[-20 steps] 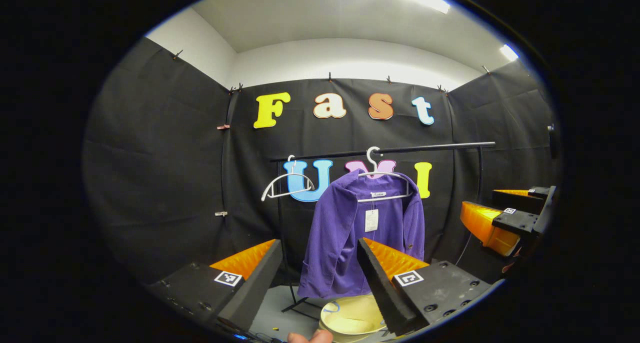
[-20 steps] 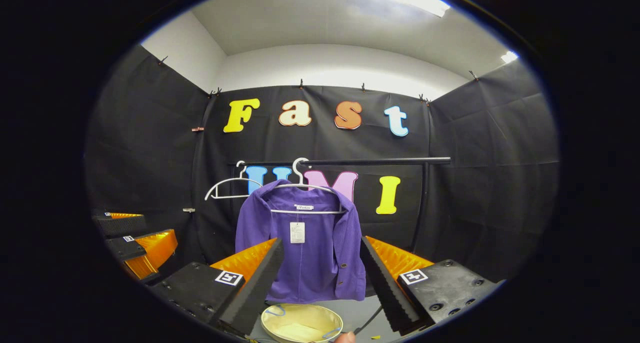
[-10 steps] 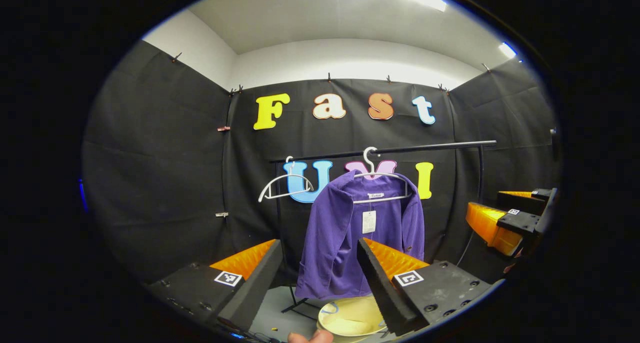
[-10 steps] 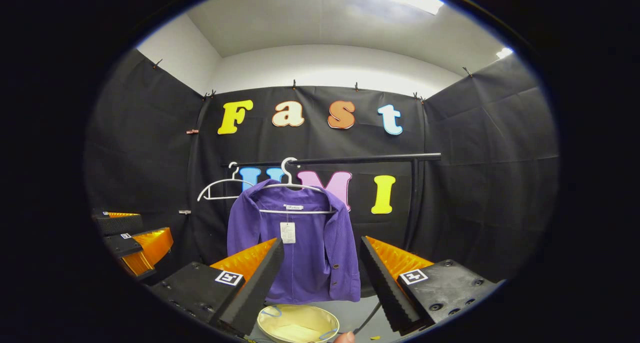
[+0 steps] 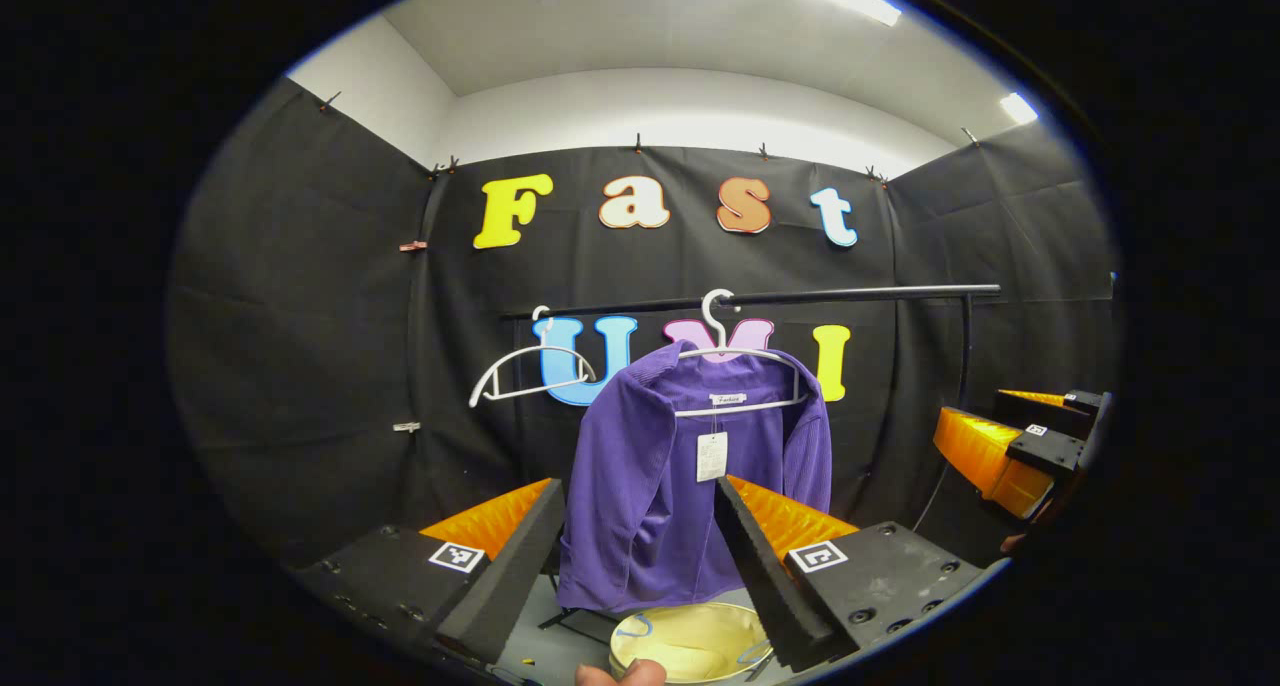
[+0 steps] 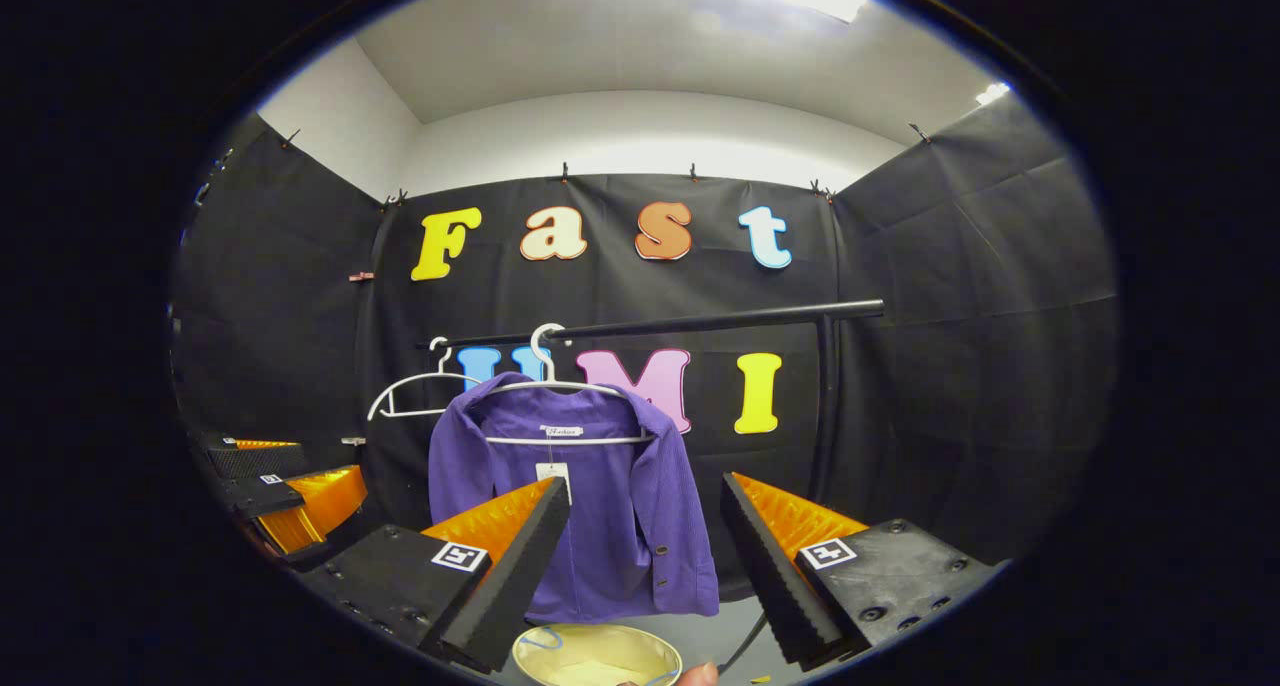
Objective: Grasp the clothes on the hanger with both hands and then place them into the laundry hamper below.
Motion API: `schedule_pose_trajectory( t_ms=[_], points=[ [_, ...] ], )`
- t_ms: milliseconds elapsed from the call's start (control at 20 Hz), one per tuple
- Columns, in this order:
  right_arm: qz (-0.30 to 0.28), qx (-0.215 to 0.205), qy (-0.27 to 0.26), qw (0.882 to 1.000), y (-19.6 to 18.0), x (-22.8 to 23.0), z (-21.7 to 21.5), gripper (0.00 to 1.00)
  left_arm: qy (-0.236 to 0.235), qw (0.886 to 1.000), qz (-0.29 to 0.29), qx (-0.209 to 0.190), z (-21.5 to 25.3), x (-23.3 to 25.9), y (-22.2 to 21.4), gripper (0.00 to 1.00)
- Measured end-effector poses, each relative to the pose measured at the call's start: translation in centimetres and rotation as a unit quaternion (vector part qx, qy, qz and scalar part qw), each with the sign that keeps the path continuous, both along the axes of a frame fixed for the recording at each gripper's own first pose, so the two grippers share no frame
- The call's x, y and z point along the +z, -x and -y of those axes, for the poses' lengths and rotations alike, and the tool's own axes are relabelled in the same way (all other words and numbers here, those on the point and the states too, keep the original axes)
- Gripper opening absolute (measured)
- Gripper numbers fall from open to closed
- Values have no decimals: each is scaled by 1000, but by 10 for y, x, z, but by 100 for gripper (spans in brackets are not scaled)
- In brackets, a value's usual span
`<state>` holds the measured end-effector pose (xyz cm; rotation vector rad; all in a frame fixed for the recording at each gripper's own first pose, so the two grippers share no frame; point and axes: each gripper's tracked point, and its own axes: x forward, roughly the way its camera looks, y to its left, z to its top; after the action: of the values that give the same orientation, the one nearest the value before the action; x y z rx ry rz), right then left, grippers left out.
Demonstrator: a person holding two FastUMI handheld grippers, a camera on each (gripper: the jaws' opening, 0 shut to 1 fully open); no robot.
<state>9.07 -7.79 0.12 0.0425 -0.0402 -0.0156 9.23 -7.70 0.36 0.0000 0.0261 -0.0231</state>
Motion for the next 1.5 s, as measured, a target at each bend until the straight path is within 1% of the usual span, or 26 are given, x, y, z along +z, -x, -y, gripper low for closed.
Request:
schedule_pose_trajectory(
  t_ms=[50, 150, 200, 250, 300, 350, 400, 450, 500, 550, 600, 650, 700, 750, 800, 850, 900, 950, 1100, 1150, 1200, 1300, 1350, 1400, 1450, 1500],
  points=[
    [7, 0, -3, 1000, -12, 3, -1, 99, 0, 1000, 1, -2, -1, 0, -11, 95],
    [8, -2, -3, 1000, -37, -2, 1, 95, 0, 1000, 0, 4, -3, -2, -35, 94],
    [4, 1, -6, 1000, -49, -8, 1, 97, 0, 1000, 1, 9, -3, -2, -47, 94],
    [0, 6, -11, 1000, -62, -14, 0, 95, 1, 1000, 5, 17, -4, -2, -60, 94],
    [-6, 10, -15, 1000, -77, -19, -1, 97, 2, 1000, 3, 24, -4, -3, -73, 94],
    [-7, 16, -18, 1000, -93, -24, -2, 97, 3, 999, 2, 32, -4, -6, -86, 94],
    [-9, 20, -17, 1000, -106, -31, 1, 98, 5, 999, 1, 39, -4, -7, -100, 92],
    [-9, 21, -16, 1000, -120, -36, 2, 98, 6, 999, 0, 44, -2, -9, -114, 94],
    [-9, 23, -18, 1000, -134, -40, 1, 98, 5, 999, -1, 51, -2, -9, -127, 95],
    [-9, 25, -21, 999, -147, -44, 1, 95, 3, 998, -3, 56, -1, -10, -139, 92],
    [-10, 26, -23, 999, -163, -49, 1, 98, 1, 998, -2, 59, 1, -10, -150, 94],
    [-10, 27, -23, 999, -177, -55, 2, 98, -1, 998, 0, 63, 3, -10, -162, 94],
    [-11, 28, -20, 999, -189, -60, 4, 100, -3, 998, 5, 66, 5, -8, -174, 92],
    [-11, 29, -18, 999, -201, -64, 6, 98, -5, 998, 8, 68, 7, -8, -185, 92],
    [-11, 31, -17, 999, -211, -67, 6, 98, -8, 997, 8, 74, 8, -8, -196, 92],
    [-10, 33, -18, 999, -221, -70, 7, 98, -11, 996, 8, 86, 3, -10, -205, 94],
    [-8, 34, -20, 999, -232, -71, 8, 100, -13, 995, 7, 94, 0, -11, -215, 92],
    [-5, 34, -20, 999, -241, -73, 8, 98, -15, 995, 5, 100, -1, -14, -224, 95],
    [-4, 46, -15, 999, -267, -82, 1, 99, -27, 992, 7, 122, -14, -16, -243, 95],
    [-6, 48, -14, 999, -275, -86, -1, 99, -28, 992, 8, 126, -16, -19, -248, 88],
    [-9, 46, -13, 999, -283, -91, 0, 99, -29, 991, 8, 130, -18, -21, -252, 86],
    [-7, 39, -13, 999, -298, -96, 3, 99, -29, 990, 7, 138, -23, -25, -256, 80],
    [-7, 31, -11, 999, -304, -99, 8, 99, -29, 989, 6, 144, -27, -27, -258, 73],
    [-6, 31, -9, 999, -309, -102, 9, 86, -29, 988, 5, 154, -31, -28, -259, 71],
    [-4, 34, -4, 999, -314, -105, 9, 70, -28, 986, 0, 163, -35, -31, -260, 64],
    [-3, 25, 7, 1000, -317, -108, 14, 53, -27, 985, 1, 170, -38, -30, -260, 59]
  ],
)
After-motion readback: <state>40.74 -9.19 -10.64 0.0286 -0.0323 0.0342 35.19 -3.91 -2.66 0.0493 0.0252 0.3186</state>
